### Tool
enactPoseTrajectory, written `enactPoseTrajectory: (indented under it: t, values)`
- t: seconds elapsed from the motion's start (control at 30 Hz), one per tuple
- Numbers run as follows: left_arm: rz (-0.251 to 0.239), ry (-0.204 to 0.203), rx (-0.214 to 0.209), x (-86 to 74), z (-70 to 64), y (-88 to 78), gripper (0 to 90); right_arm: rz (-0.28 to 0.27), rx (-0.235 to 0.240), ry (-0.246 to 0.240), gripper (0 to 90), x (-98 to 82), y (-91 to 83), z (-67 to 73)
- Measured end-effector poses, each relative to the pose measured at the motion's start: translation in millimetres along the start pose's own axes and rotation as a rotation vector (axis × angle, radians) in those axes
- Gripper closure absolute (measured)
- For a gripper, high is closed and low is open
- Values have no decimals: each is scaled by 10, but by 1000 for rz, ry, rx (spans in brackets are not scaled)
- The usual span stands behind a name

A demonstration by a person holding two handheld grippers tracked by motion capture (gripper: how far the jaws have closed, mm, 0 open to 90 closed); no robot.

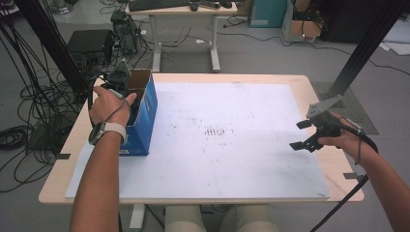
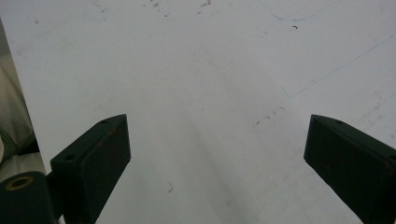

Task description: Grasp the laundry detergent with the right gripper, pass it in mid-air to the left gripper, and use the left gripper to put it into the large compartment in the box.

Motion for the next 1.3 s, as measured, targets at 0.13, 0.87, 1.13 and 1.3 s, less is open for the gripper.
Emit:
enactPoseTrajectory:
  t: [0.13, 0.87, 1.13, 1.3]
  values:
    - [-2, 0, 0, 0, 0, 1, 373, -3, 1, -11, 72, -1, 9, -6]
    - [-29, -37, -13, 6, -3, 2, 265, 5, 4, 1, 73, -5, 29, 7]
    - [-39, -40, -34, -10, 32, -30, 237, 8, 5, -1, 73, -3, 28, 25]
    - [-65, -59, -54, -13, 27, -65, 226, 7, 8, -3, 73, -2, 37, 32]
Point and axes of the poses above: each handheld gripper's, and its own axes: y roughly forward along the jaws, x roughly out of its top, z roughly to its left, the point moved 3 cm from there along y, roughly forward along the jaws, and after that the axes turned 10 degrees about x, right-handed, at the moved point
